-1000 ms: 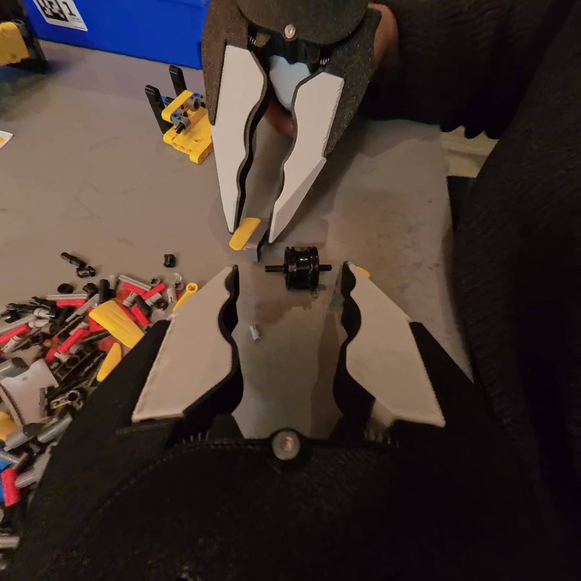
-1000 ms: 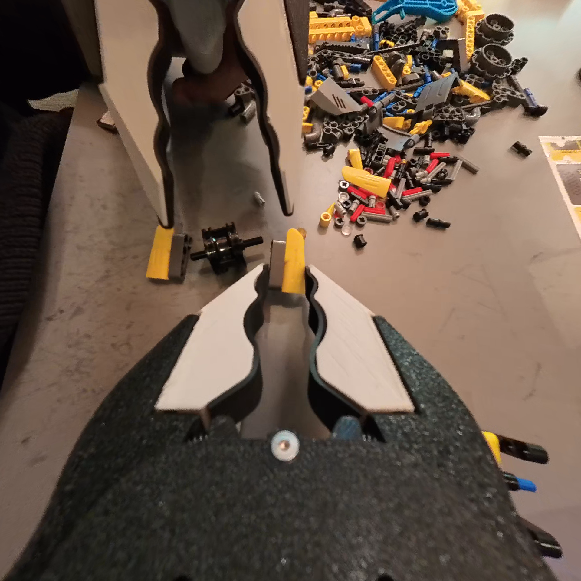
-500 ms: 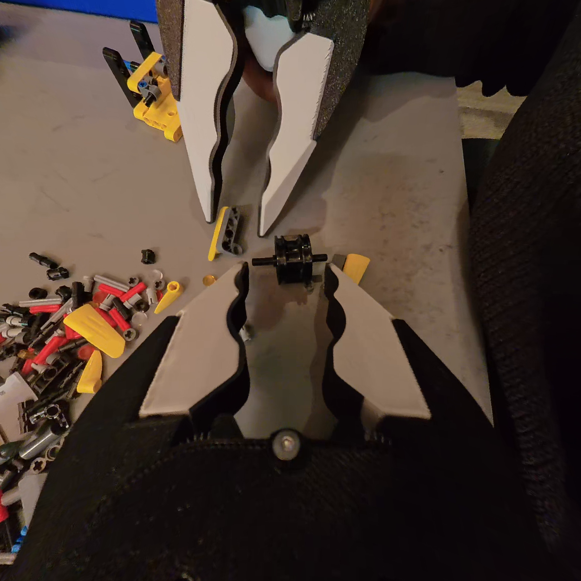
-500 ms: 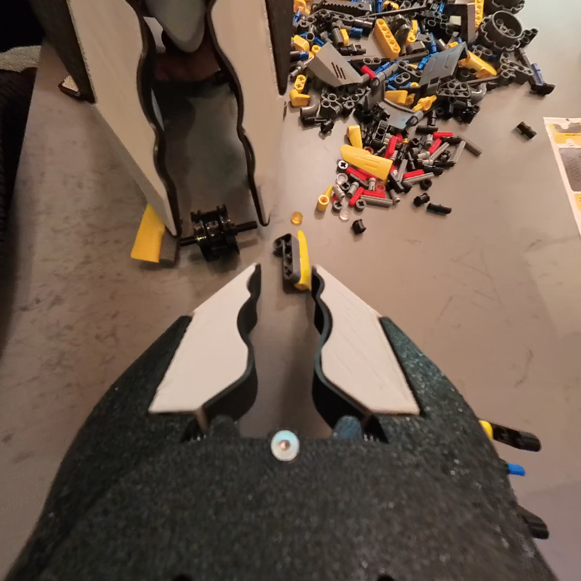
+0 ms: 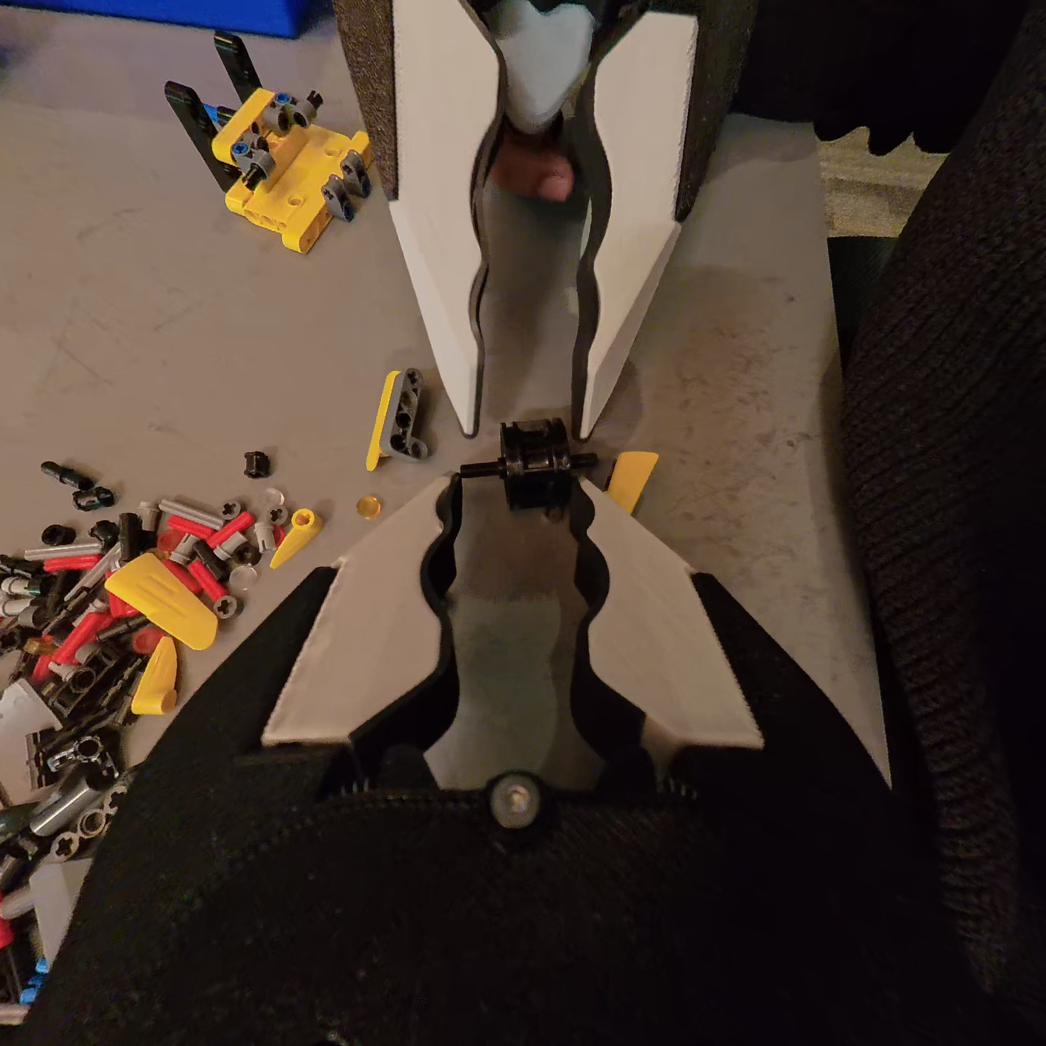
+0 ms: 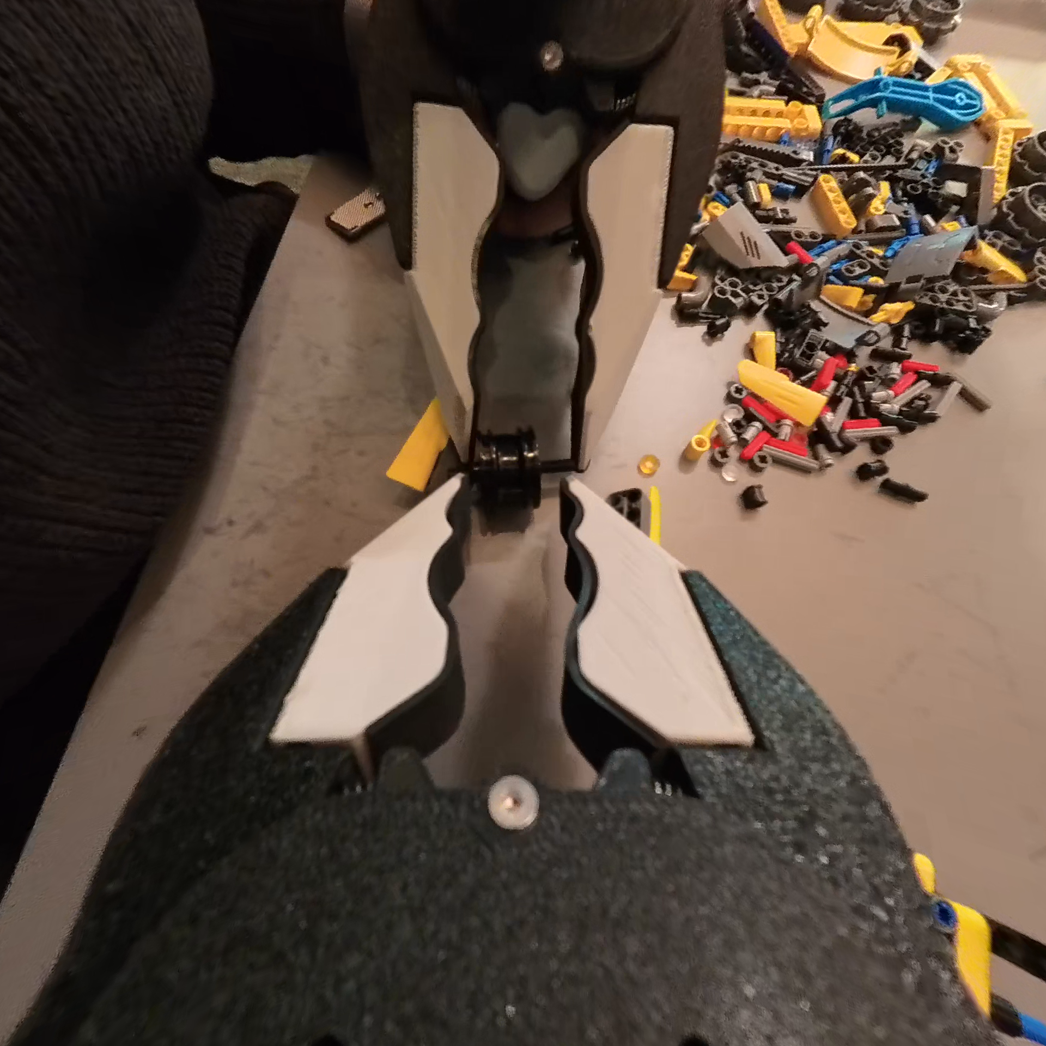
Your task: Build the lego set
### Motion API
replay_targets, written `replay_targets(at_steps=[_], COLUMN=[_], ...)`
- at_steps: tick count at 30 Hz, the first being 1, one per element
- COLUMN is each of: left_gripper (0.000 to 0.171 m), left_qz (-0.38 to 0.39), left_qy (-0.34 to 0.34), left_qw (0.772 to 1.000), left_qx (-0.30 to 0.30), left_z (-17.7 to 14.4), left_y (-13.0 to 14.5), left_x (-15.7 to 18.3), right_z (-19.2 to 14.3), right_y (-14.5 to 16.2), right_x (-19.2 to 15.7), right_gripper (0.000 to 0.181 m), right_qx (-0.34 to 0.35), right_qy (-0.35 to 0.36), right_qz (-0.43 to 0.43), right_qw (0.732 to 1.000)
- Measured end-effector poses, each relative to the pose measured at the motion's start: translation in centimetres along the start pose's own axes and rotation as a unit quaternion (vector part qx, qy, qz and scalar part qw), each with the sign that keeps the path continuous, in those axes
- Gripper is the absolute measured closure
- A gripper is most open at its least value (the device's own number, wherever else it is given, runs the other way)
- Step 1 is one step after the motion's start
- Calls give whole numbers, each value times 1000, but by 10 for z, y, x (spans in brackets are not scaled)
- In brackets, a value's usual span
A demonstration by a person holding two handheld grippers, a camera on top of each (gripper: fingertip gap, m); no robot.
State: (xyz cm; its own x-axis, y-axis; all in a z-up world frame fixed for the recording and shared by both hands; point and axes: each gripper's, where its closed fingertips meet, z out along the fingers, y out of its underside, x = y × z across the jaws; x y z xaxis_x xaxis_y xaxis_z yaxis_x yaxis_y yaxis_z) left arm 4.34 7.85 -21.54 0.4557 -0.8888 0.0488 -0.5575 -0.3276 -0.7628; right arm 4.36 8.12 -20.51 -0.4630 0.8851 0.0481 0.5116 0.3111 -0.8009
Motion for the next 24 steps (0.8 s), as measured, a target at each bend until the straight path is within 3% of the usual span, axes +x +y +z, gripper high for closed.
replay_targets(at_steps=[10, 12, 24], left_gripper=[139, 156, 150], left_qz=[2, 2, 9], left_qy=[0, 10, 6], left_qw=[1000, 1000, 1000], left_qx=[-2, -1, -19], left_z=[1, 2, 6], left_y=[0, -1, 3], left_x=[1, 4, 5], right_z=[4, 5, 4], right_y=[4, 6, 5], right_x=[-4, -3, 0], right_gripper=[158, 156, 158], right_qx=[-17, -22, -21], right_qy=[-4, 1, 4], right_qz=[-15, -14, -4], right_qw=[1000, 1000, 1000])
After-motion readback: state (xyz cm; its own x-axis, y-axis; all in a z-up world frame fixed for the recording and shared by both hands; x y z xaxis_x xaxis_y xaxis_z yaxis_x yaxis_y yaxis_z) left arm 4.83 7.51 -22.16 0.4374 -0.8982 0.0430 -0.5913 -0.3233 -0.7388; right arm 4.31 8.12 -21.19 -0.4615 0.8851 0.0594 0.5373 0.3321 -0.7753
